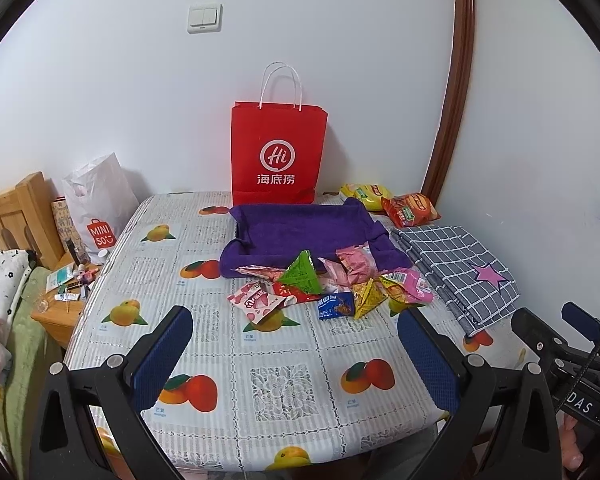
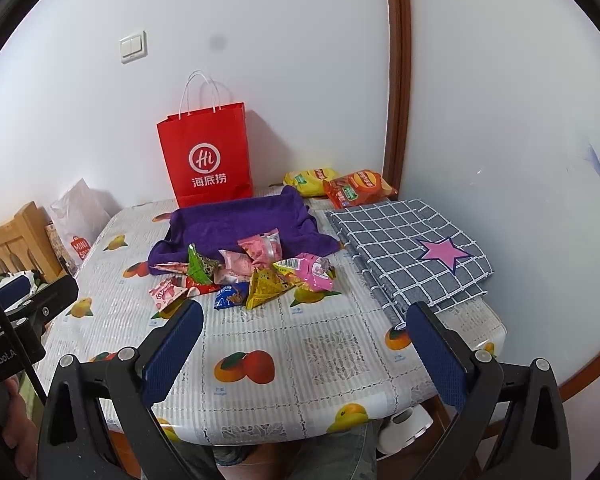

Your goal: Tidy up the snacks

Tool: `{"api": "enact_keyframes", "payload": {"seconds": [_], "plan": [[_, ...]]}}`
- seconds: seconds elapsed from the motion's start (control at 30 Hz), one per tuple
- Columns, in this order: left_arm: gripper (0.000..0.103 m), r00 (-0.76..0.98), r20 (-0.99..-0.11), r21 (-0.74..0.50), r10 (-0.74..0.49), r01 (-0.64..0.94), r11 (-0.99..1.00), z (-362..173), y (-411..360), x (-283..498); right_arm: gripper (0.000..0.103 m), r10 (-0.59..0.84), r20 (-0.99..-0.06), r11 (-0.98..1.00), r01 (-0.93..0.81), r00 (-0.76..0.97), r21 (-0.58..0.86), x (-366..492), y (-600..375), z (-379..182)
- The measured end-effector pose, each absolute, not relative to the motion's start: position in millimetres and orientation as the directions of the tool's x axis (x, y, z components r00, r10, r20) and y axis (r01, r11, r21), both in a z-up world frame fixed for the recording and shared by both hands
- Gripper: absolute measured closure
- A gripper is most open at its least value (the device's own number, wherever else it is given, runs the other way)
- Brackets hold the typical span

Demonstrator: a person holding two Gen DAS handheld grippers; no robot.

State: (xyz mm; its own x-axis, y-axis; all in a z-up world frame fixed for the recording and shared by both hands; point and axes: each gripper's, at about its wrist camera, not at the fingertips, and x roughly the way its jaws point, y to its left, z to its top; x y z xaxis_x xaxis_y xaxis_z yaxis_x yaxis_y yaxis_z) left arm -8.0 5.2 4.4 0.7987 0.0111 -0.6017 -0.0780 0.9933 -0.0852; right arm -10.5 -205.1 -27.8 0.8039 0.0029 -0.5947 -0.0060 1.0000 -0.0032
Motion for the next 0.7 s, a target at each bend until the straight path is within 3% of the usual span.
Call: {"api": "enact_keyframes", "payload": {"seconds": [0.7], "plan": [[0.0, 0.806, -0.591, -0.096, 0.0, -0.07, 0.993, 8.2, 6.4, -12.9, 0.003, 0.008, -0.594, 1.0, -0.012, 0.805, -0.003, -11.9, -201.9, -29.0]]}}
